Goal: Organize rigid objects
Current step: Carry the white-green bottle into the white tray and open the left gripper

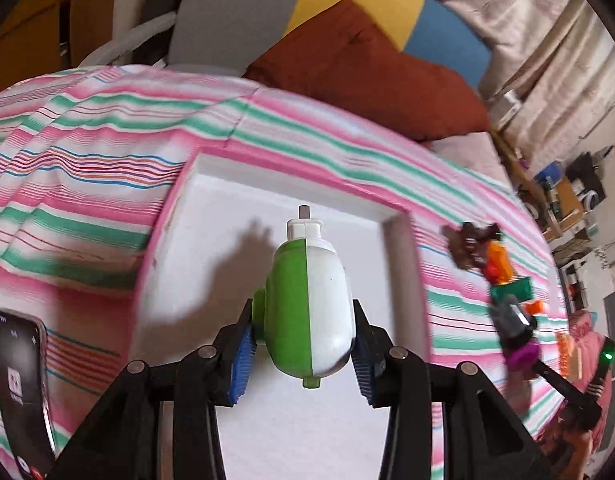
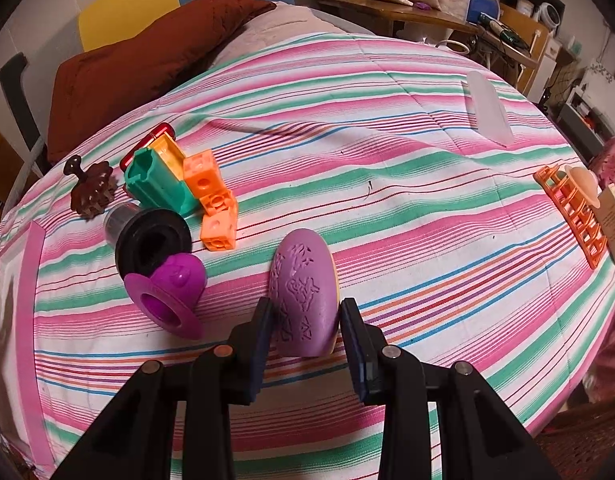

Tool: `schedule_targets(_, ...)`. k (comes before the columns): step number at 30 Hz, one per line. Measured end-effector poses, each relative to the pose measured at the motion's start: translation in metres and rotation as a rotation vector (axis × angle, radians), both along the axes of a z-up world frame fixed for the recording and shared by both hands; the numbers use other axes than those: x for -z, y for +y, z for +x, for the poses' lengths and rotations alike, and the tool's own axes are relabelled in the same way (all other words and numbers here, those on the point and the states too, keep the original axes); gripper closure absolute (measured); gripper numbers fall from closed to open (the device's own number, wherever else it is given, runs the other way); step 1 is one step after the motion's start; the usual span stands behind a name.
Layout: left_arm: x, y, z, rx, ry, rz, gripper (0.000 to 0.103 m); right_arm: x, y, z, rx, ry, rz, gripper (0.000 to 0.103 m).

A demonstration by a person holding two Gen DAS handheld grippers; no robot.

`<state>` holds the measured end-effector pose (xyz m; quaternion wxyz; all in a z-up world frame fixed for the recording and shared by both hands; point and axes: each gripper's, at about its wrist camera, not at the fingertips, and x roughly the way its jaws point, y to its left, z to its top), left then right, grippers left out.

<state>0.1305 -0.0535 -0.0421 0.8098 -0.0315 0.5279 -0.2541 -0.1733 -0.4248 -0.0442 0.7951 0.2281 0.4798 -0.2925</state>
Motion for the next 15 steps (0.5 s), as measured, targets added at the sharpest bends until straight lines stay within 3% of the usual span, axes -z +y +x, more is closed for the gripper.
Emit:
schedule_targets(9, 0.011, -0.006, 0.034, -0.02, 0.003, 0.075, 0.061, 0.0, 0.0, 0.0, -0.003, 0.001, -0.001, 0.069)
schedule_targets(15, 0.003, -0.001, 0.041, -0.066, -0.059, 0.17, 0.059, 0.0, -0.001, 0.001, -0.009, 0.005, -0.006, 0.068)
